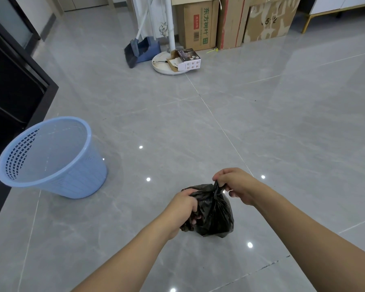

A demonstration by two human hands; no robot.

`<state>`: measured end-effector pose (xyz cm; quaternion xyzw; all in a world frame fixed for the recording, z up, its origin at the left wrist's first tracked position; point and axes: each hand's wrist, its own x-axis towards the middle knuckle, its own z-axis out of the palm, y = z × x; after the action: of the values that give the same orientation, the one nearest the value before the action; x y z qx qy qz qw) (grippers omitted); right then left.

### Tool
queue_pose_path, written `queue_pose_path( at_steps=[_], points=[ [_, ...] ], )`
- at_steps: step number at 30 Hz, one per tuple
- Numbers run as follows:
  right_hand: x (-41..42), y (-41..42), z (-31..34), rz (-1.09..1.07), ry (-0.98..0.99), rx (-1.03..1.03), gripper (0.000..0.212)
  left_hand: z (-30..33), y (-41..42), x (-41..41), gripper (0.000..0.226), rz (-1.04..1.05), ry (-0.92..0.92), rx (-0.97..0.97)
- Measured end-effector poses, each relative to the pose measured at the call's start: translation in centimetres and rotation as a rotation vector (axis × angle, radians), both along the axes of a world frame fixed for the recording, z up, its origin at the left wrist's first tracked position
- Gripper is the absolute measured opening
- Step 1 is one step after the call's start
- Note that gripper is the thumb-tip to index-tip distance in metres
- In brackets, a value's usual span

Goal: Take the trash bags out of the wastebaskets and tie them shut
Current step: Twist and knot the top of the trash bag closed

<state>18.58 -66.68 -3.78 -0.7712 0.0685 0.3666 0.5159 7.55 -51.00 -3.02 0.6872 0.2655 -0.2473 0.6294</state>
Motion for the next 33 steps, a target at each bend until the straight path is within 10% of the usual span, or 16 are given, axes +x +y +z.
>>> queue_pose_path(
  at_steps=[9,16,25,29,33],
  points=[
    [0.3,-0.1,-0.1,0.005,0.061,-0.064,0.024,-0.5,-1.3,0.1,0.007,0.158,-0.035,-0.009],
    [-0.3,0.2,0.0,0.035,0.001,-0.103,0.009,-0.4,-3.0,0.7,0.037,0.261,-0.028,-0.051],
    [-0.9,0.4,-1.4,0.329,-0.53,-0.493,0.031,-0.8,-3.5,0.7,0.016,-0.084,-0.181,0.361],
    [-0.9,0.1,-0.4,0.019,-0.12,-0.256,0.033,-1.8,-3.3,-0.2,0.027,-0.289,-0.338,0.769],
    [-1.0,-1.1,0.1,-0.209,0.305,0.079,0.018,-2.1,-3.3,-0.2,0.04,-0.266,-0.241,0.645]
  ],
)
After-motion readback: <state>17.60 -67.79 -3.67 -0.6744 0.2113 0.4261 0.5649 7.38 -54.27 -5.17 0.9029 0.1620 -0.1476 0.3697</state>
